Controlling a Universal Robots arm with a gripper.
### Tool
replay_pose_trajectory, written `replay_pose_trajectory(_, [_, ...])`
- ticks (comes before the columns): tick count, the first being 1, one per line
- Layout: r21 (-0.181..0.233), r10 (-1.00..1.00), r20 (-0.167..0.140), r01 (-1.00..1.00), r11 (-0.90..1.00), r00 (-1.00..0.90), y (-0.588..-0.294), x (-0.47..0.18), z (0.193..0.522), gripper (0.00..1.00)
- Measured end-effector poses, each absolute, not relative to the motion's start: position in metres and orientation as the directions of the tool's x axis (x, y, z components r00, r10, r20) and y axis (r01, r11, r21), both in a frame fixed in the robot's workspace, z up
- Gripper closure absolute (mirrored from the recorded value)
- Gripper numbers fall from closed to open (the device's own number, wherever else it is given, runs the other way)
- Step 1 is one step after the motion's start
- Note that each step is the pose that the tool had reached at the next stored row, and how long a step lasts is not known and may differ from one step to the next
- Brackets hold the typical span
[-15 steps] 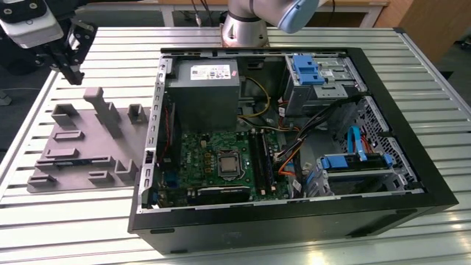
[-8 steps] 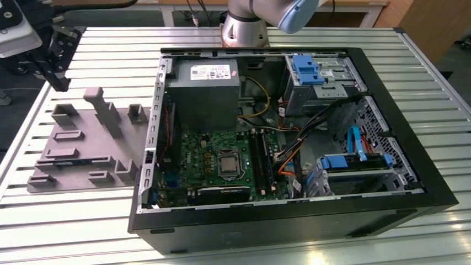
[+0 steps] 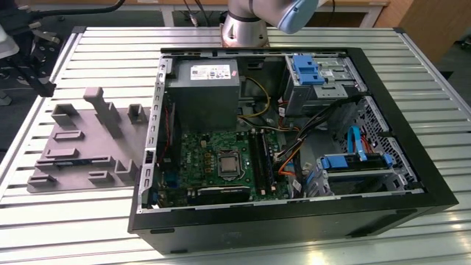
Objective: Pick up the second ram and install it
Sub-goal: 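Reach for the second ram, then pick up the second ram and move it above second insertion slot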
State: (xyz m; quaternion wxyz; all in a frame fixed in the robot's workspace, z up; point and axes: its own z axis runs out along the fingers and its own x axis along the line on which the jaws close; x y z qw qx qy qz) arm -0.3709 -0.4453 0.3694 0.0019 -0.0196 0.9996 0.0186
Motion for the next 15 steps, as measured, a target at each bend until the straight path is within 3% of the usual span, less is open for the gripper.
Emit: replay_pose_trajectory(15, [0.037,-0.041,-0.005,-0.041,0.998,-0.999,-0.446,-0.396,0.367,0.89])
